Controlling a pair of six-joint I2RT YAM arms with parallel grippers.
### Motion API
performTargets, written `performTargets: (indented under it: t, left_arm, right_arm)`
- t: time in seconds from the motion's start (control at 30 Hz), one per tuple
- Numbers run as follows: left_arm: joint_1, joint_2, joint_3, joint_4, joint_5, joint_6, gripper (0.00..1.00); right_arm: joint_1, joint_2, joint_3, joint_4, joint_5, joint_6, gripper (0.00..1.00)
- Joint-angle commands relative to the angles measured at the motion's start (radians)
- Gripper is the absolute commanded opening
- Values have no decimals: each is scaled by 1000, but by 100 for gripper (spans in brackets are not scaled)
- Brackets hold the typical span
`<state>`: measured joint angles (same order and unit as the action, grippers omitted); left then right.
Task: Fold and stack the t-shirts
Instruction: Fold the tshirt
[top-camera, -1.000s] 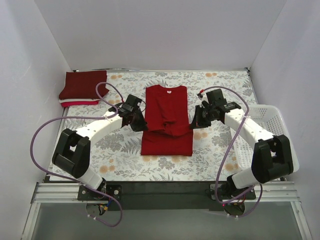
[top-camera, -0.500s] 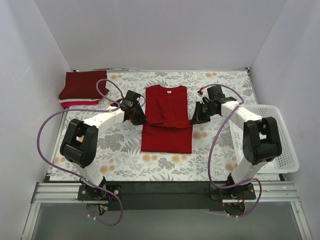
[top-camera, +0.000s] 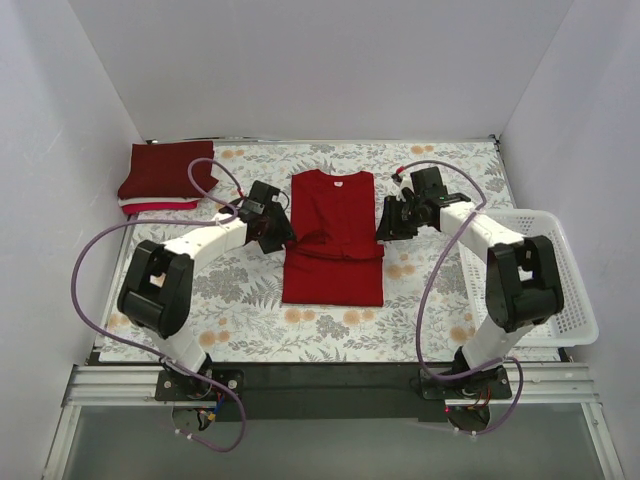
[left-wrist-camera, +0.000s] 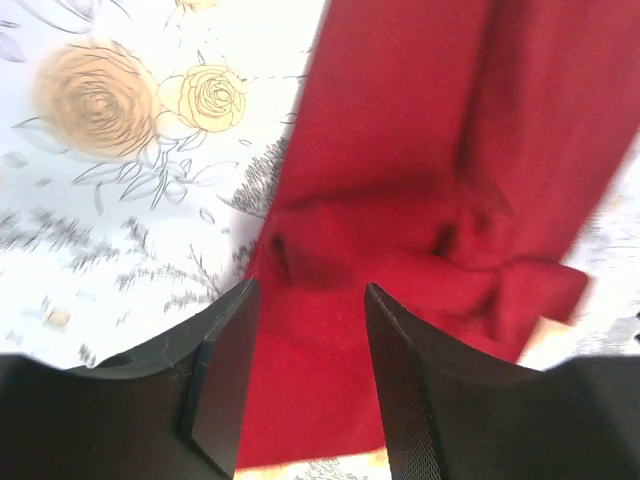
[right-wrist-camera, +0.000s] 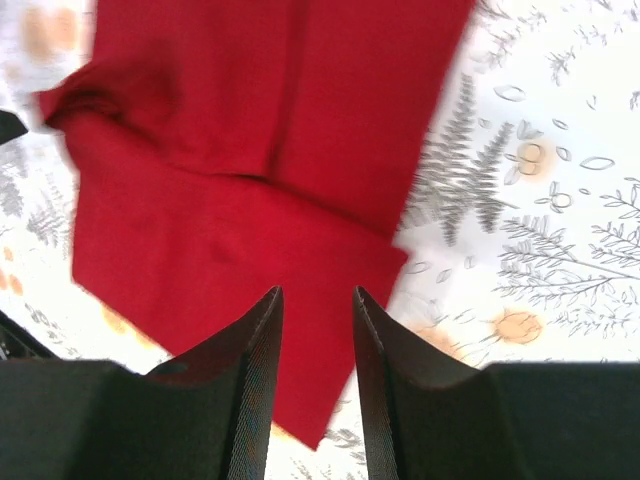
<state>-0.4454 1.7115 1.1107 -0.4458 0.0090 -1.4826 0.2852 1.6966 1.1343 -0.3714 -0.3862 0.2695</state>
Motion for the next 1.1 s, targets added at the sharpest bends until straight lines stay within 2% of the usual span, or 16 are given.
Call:
performTargets:
  t: [0.0, 0.03, 0.07, 0.17, 0.2, 0.33, 0.47, 0.63, 0.8, 0.93, 1.07]
  left_arm:
    - [-41, -191, -33, -25, -113, -25, 45]
    - [-58, -223, -49, -33, -128, -36, 43]
    - [-100, -268, -67, -33, -139, -45, 33]
    - [-199, -312, -129, -28, -191, -71, 17]
    - [-217, -311, -144, -21, -196, -73, 16]
    - [-283, -245, -204, 38, -179, -73, 13]
    - [-296, -175, -225, 64, -204, -70, 11]
    - [-302, -118, -249, 68, -195, -70, 11]
    - [-303, -124, -298, 67, -179, -73, 10]
    - [-305, -154, -343, 64, -164, -76, 8]
    - [-305, -208, -397, 64, -124, -88, 8]
  right_arm:
    - [67, -182, -30, 81, 93, -16, 41]
    - [80, -202, -83, 97, 95, -12, 41]
    - [92, -222, -109, 118, 98, -3, 40]
    - [160, -271, -211, 190, 113, 19, 33]
    - [199, -275, -229, 206, 116, 25, 29]
    - [284, -233, -278, 290, 141, 43, 24]
    - [344, -154, -269, 348, 188, 45, 22]
    - [361, -75, -251, 422, 228, 42, 22]
    - [361, -6, -211, 477, 329, 5, 23]
    - [356, 55, -96, 500, 475, -73, 24]
    - [309, 116, 71, 506, 535, -160, 27]
